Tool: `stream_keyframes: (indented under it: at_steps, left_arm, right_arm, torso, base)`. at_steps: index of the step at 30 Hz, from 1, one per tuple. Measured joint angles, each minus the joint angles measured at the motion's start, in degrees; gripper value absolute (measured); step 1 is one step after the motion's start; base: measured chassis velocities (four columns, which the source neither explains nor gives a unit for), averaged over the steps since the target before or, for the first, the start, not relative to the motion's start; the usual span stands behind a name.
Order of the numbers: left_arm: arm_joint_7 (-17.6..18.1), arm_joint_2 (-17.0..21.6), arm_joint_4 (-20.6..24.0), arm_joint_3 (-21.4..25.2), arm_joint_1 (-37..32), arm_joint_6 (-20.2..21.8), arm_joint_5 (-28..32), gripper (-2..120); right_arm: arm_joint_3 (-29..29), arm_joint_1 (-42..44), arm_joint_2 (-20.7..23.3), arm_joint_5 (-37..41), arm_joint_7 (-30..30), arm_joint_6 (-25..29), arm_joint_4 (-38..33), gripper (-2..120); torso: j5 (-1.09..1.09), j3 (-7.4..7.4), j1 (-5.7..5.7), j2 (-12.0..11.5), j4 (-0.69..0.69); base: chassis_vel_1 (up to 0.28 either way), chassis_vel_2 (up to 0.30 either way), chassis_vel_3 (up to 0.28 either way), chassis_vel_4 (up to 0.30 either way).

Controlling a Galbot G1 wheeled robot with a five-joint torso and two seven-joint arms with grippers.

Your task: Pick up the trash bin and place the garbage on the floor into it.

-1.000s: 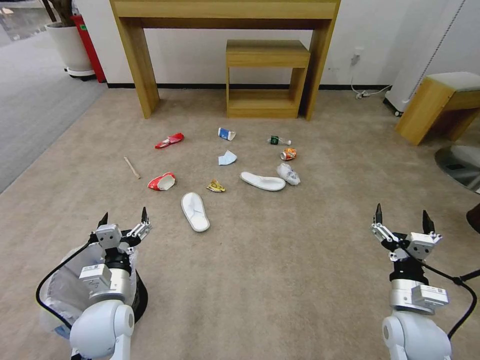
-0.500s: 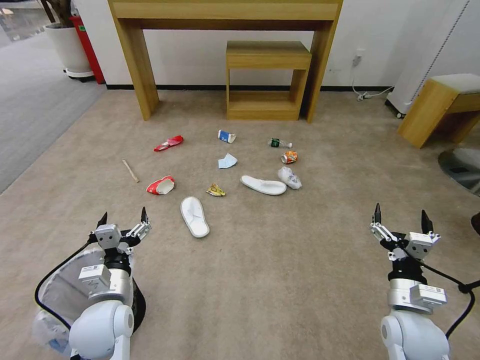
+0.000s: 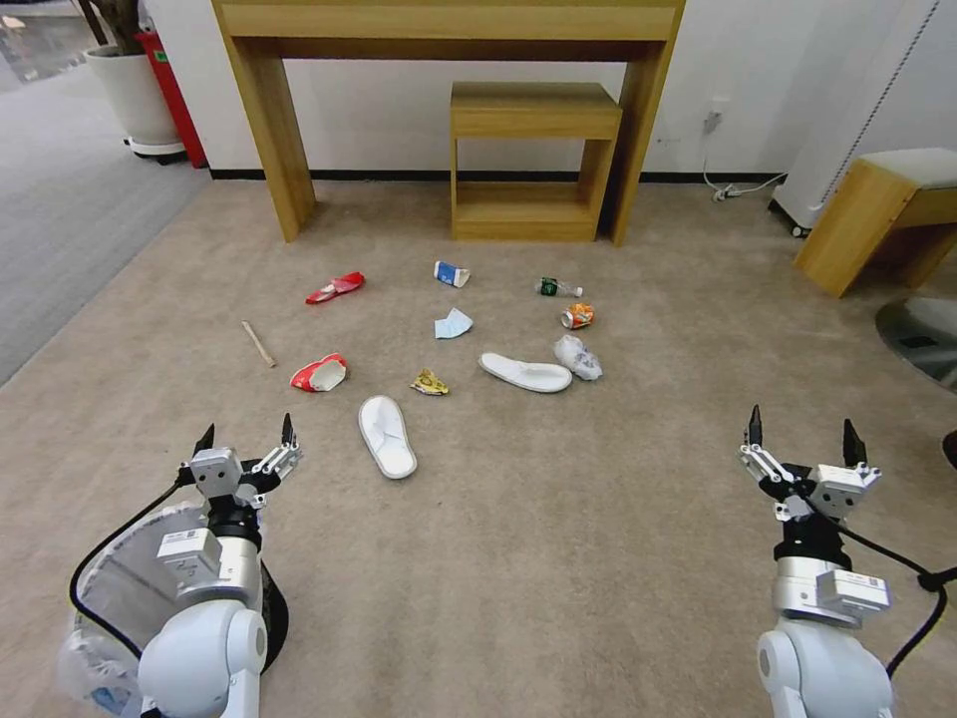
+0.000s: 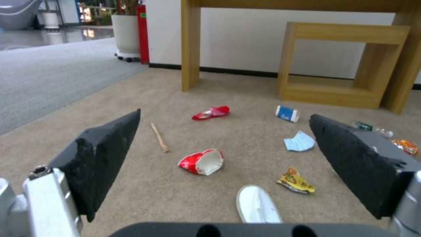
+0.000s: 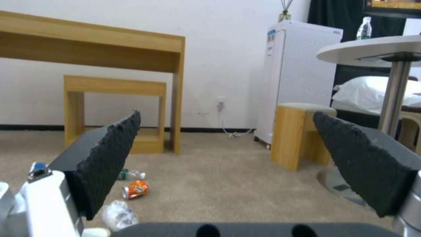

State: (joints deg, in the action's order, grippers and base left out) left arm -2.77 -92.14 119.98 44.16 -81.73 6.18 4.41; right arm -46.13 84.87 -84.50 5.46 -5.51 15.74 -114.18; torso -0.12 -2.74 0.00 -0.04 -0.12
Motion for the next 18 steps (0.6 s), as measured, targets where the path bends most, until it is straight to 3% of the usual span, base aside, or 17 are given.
stream_keyframes:
  at_steps: [9, 18]
  left_arm:
    - [0.00, 0.00, -0.27, 0.02, 0.19, 0.01, 0.01, 100]
    - [0.01, 0.01, -0.72, -0.01, 0.43, 0.01, 0.02, 100]
  right_arm:
    - [0.10, -0.23, -0.07, 0.00, -0.17, -0.24, -0.02, 100]
    - [0.12, -0.37, -0.17, -0.15, 0.09, 0.12, 0.64, 100]
  torso:
    - [0.00, 0.00, 0.00, 0.00, 0.00]
    - [0.00, 0.00, 0.00, 0.00, 0.00]
  base:
    - [0.000, 0.000, 0.000, 0.000]
    - [0.079, 0.072, -0.072, -0.069]
